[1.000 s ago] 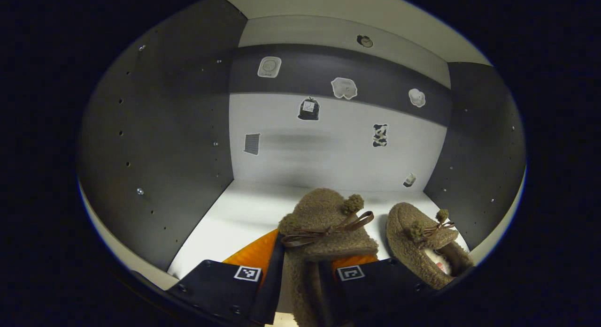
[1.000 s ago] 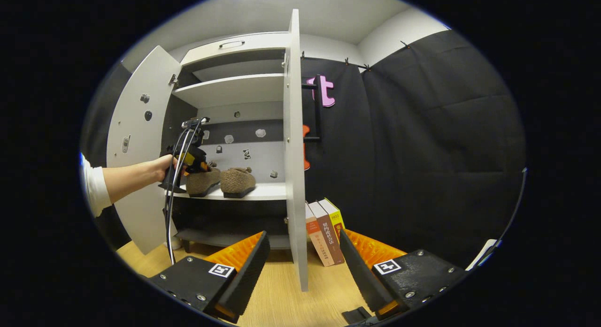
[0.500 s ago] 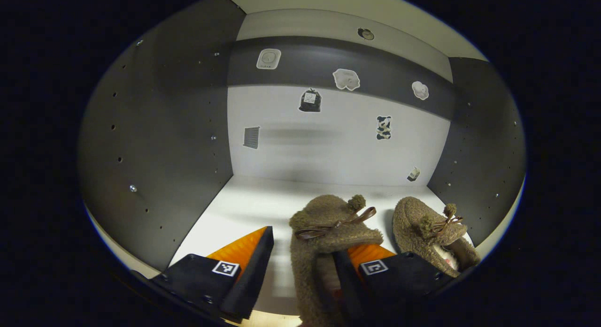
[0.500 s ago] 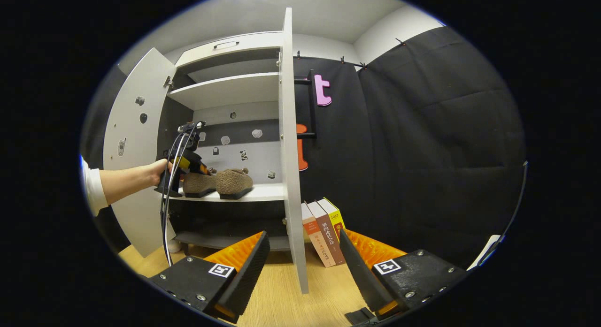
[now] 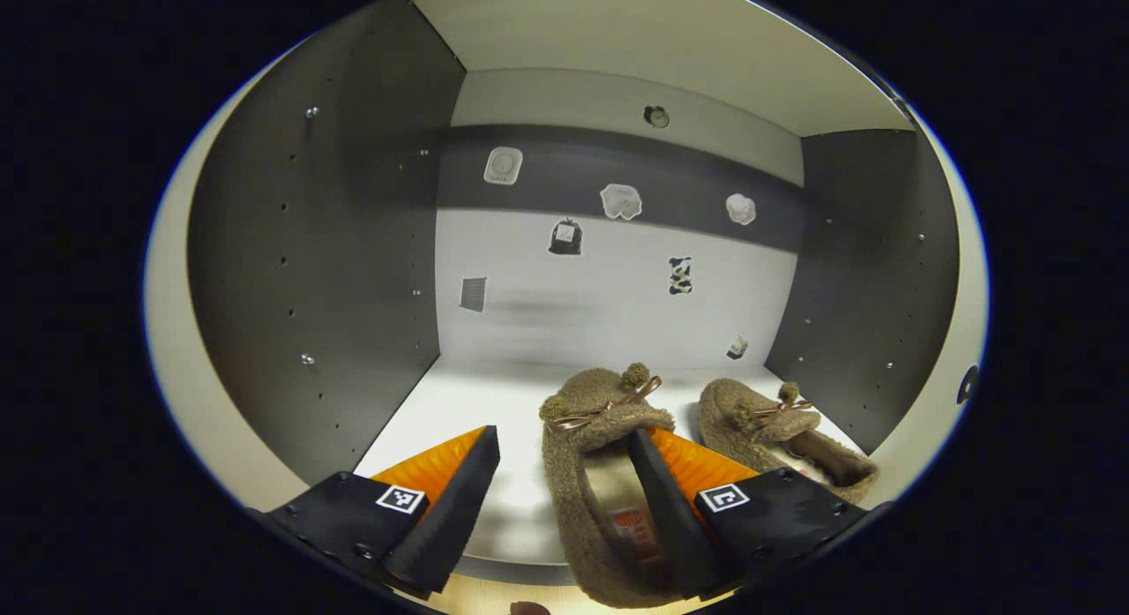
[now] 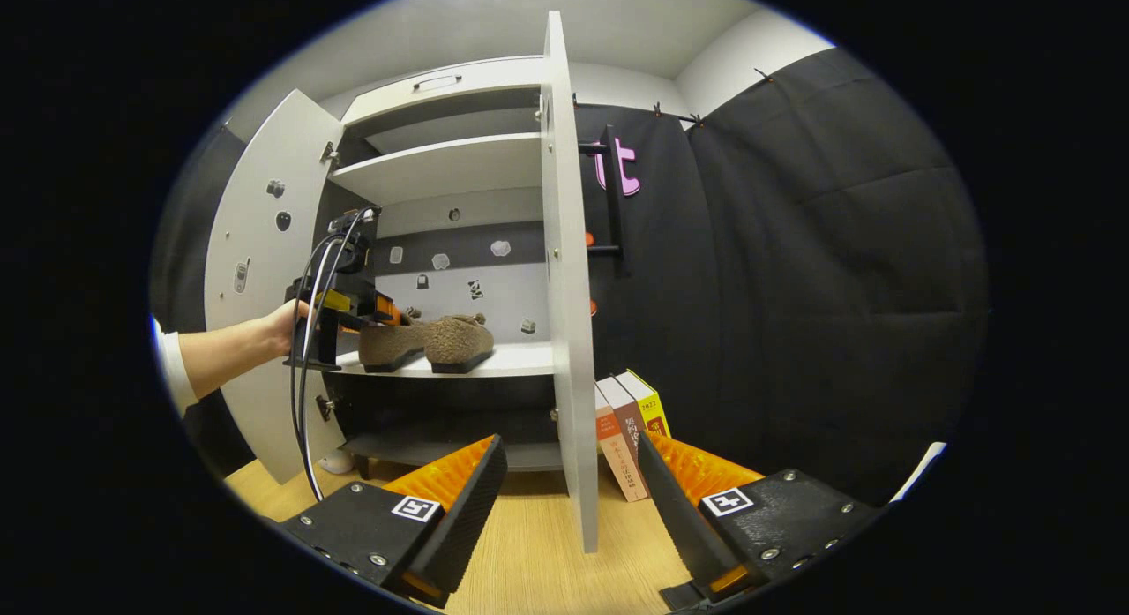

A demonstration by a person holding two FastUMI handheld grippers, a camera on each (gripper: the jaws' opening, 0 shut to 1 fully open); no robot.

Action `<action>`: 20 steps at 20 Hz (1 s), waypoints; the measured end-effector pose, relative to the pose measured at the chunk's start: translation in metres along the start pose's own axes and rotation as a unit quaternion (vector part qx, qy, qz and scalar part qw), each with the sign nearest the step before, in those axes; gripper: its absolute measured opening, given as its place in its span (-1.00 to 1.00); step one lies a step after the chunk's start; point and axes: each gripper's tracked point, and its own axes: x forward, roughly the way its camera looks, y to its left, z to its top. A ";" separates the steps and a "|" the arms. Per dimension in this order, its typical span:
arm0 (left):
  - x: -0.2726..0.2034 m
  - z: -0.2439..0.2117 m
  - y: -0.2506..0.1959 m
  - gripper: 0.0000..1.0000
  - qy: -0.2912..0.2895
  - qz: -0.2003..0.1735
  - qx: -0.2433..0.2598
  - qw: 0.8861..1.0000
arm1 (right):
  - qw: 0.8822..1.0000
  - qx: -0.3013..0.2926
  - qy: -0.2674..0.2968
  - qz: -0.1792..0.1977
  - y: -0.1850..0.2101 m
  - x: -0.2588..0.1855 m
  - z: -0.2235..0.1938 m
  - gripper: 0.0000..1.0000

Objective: Grab one shoe with the right hand and put it into the shoe cabinet, grab the other shoe with the left hand and put it into the shoe cabinet; then close the right door with the right hand and the left door with the left hand.

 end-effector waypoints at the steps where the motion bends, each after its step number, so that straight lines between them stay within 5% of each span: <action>1: -0.007 0.003 -0.007 0.94 -0.009 -0.015 -0.008 1.000 | 1.000 -0.002 -0.001 0.003 0.002 -0.001 0.001 0.84; 3: -0.012 0.008 -0.018 0.94 -0.017 -0.039 -0.015 0.999 | 1.000 -0.004 0.000 0.010 0.006 0.000 0.001 0.84; 6: -0.009 0.011 -0.004 0.94 -0.013 -0.009 0.007 1.000 | 1.000 -0.002 0.003 0.020 0.011 -0.003 0.002 0.84; 8: -0.025 0.018 -0.021 0.94 -0.026 -0.034 -0.019 0.999 | 1.000 -0.002 -0.003 0.022 0.012 -0.007 0.006 0.84; 20: -0.209 0.027 -0.019 0.99 -0.142 -0.028 0.010 0.990 | 0.999 -0.007 -0.025 0.045 0.022 -0.018 0.021 0.84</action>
